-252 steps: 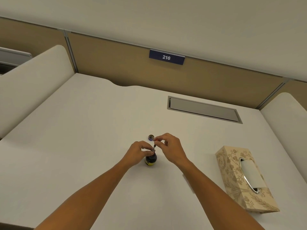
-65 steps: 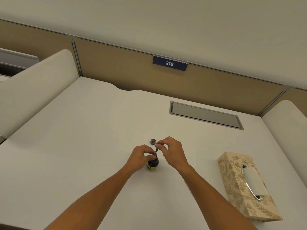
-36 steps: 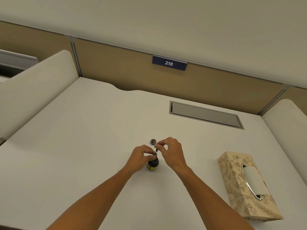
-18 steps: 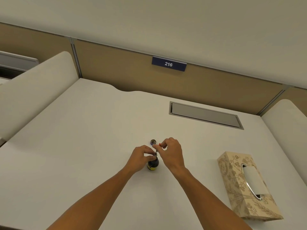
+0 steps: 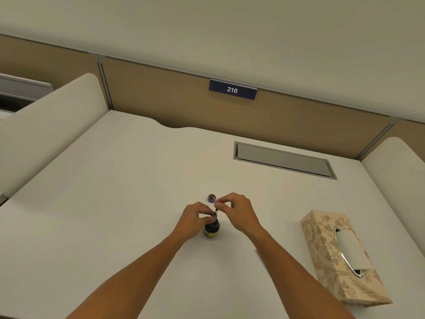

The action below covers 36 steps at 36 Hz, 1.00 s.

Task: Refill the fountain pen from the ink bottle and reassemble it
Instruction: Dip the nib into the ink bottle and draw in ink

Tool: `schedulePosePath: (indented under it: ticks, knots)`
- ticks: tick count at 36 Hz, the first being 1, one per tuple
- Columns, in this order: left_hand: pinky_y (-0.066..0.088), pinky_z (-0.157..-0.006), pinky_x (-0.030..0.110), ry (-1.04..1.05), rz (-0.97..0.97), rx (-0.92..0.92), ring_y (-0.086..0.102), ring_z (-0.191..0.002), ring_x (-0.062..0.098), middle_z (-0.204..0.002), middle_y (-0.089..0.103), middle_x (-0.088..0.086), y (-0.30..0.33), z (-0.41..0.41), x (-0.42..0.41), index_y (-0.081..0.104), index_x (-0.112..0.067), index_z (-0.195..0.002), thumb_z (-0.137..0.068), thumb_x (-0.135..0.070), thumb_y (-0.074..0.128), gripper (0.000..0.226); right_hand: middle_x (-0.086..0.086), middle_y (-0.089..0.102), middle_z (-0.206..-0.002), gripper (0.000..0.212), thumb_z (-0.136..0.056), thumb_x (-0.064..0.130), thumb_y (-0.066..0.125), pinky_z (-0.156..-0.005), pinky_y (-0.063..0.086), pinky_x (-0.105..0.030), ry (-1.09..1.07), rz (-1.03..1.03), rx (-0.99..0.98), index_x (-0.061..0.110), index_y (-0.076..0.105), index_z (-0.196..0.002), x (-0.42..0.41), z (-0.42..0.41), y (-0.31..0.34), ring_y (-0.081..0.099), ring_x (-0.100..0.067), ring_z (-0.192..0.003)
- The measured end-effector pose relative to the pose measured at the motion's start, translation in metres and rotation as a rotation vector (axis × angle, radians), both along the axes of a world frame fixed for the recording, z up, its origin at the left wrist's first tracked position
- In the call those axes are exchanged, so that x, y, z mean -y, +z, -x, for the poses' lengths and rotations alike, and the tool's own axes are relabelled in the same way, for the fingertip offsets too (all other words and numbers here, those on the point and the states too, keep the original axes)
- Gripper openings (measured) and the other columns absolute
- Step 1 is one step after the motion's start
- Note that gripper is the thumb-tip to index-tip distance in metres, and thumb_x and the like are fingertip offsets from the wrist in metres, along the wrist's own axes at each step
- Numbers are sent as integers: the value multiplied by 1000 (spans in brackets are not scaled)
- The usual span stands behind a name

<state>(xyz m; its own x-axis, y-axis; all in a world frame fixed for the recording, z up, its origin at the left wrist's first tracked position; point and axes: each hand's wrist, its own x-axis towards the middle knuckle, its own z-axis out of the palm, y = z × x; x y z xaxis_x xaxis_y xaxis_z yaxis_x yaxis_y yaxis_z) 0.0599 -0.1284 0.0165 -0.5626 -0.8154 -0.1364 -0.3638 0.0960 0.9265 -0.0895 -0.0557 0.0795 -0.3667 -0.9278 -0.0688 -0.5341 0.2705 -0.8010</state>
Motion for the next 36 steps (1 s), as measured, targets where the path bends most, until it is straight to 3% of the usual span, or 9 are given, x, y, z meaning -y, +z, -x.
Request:
schedulePosePath:
  ticks: [5, 11, 17, 21, 28, 31, 36]
  knots:
    - [39, -75, 7, 1, 9, 8, 61, -94, 3, -106, 67, -4, -1, 0, 0, 79, -17, -93, -81, -11, 76, 14, 9, 72, -96, 19, -84, 35, 76, -72, 37, -14, -64, 25, -1, 18, 77, -91, 0, -4, -5, 57, 4, -84]
    - [39, -76, 10, 1, 10, 7, 62, -98, 9, -106, 67, -3, -2, 0, 1, 79, -18, -92, -81, -12, 76, 13, 10, 71, -95, 19, -82, 38, 77, -76, 38, -18, -102, 33, -3, 20, 76, -88, 0, -6, -9, 59, -4, -93]
    - [41, -77, 12, -4, -2, 3, 63, -98, 10, -107, 67, -3, 0, 0, 1, 79, -18, -92, -81, -11, 76, 13, 9, 71, -95, 21, -84, 39, 75, -74, 37, -13, -90, 22, -22, 20, 77, -92, -1, -8, -5, 58, 2, -88]
    - [41, -78, 13, -5, -7, -3, 62, -97, 7, -105, 68, -4, 2, 0, 0, 79, -21, -90, -81, -12, 76, 14, 12, 70, -96, 17, -85, 39, 75, -81, 41, -18, -82, 25, -2, 24, 75, -93, -3, -7, -4, 59, 0, -91]
    - [39, -76, 11, -12, 14, 32, 61, -93, 2, -102, 66, -9, 3, 1, 1, 79, -20, -93, -82, -13, 76, 14, 21, 64, -98, 45, -93, 44, 63, -98, 44, -32, -86, 62, 12, 26, 60, -133, -12, -4, 9, 51, -6, -103]
    - [38, -76, 9, -16, 25, 56, 59, -94, 4, -102, 65, -10, 5, 2, 0, 79, -18, -95, -82, -13, 76, 14, 16, 62, -100, 46, -96, 43, 60, -98, 47, -33, -130, 74, 3, 25, 55, -138, -18, 2, 13, 52, -7, -96]
    - [38, -78, 10, -17, 25, 49, 59, -100, 6, -107, 67, -7, 9, 1, -1, 78, -19, -94, -83, -14, 75, 13, 14, 61, -101, 40, -97, 39, 58, -85, 46, -23, -210, 107, 26, 25, 58, -135, -32, 18, 13, 53, -1, -79]
